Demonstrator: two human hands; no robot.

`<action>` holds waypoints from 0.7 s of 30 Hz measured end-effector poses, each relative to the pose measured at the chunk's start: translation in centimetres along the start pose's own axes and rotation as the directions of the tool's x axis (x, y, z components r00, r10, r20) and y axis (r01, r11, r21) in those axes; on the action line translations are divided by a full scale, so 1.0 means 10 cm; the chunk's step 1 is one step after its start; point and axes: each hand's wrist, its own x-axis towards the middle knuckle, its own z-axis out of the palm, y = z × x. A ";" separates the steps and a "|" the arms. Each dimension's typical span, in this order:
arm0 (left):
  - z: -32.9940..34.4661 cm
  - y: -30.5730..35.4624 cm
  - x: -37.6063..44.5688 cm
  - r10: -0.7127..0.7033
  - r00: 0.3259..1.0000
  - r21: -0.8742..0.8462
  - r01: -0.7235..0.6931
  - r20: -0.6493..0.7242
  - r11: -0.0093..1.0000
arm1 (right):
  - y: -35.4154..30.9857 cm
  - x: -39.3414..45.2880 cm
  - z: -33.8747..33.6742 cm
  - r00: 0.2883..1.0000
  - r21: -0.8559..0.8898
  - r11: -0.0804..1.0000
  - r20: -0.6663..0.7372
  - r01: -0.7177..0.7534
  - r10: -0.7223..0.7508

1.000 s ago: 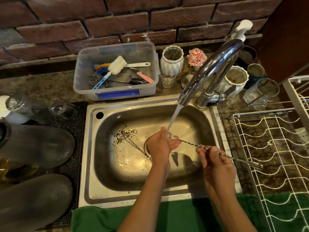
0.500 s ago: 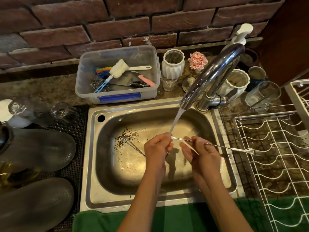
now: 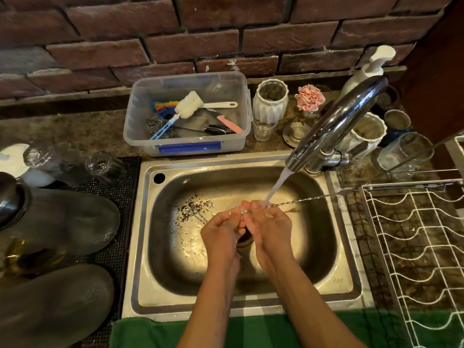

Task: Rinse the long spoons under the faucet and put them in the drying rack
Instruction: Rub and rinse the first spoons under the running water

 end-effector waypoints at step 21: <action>-0.66 0.08 0.05 0.046 0.990 0.001 -0.047 -0.130 0.999 | 0.10 0.01 -0.02 0.999 -0.171 0.985 0.045 0.008 0.000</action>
